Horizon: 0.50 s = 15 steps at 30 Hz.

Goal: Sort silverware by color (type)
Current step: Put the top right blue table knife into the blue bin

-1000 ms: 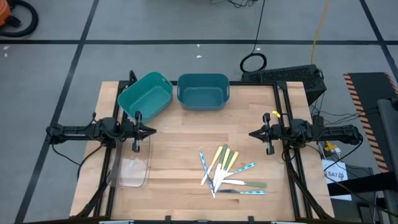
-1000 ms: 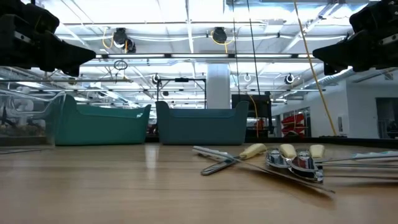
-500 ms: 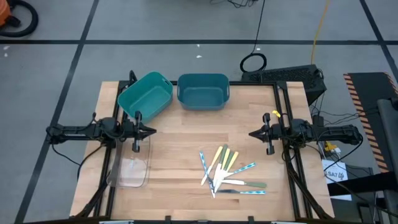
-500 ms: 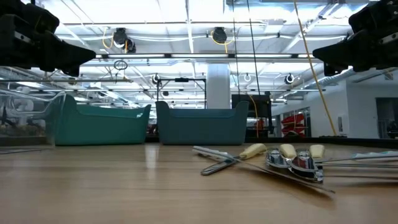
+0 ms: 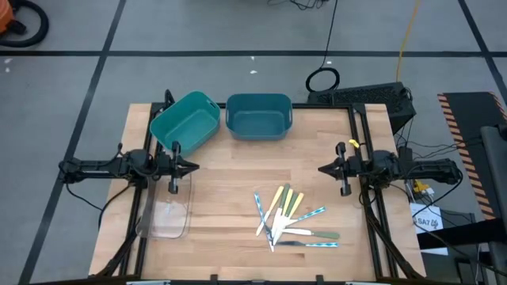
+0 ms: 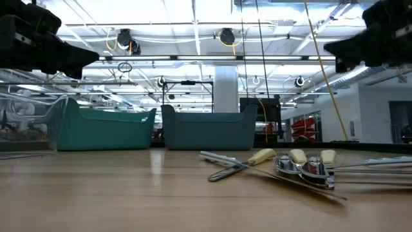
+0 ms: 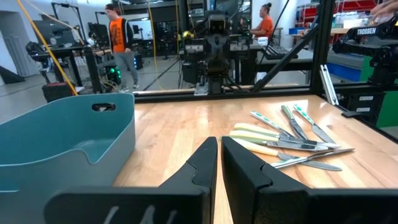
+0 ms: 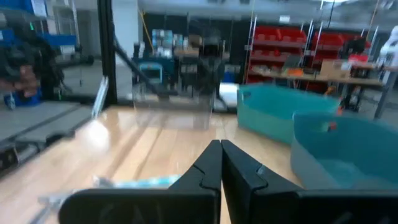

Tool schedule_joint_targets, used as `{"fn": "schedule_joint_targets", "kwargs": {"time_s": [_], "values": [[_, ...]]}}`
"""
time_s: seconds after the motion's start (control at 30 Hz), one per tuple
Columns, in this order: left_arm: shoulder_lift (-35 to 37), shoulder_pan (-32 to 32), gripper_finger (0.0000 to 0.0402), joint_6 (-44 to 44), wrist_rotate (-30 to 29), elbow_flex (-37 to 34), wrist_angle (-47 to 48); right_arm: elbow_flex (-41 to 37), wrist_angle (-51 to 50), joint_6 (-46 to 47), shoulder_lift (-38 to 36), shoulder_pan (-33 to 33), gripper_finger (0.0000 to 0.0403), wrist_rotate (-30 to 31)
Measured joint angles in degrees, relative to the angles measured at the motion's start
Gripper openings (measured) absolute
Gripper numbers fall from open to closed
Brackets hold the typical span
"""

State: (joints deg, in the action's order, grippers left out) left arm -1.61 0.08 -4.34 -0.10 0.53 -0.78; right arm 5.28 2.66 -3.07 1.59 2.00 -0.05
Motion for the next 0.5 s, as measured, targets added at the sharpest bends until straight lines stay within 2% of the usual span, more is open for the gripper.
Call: {"fn": "schedule_joint_targets", "kwargs": {"time_s": [0.27,0.5], "values": [[0.0,0.0,0.003,0.5,-0.2,0.0,-1.5,10.0,-7.6,0.1,3.4,0.0,0.0,2.1],[0.0,0.0,0.003,-0.1,-0.2,0.0,-1.9,21.8,-18.4,2.8,11.1,0.0,0.0,3.1]]}}
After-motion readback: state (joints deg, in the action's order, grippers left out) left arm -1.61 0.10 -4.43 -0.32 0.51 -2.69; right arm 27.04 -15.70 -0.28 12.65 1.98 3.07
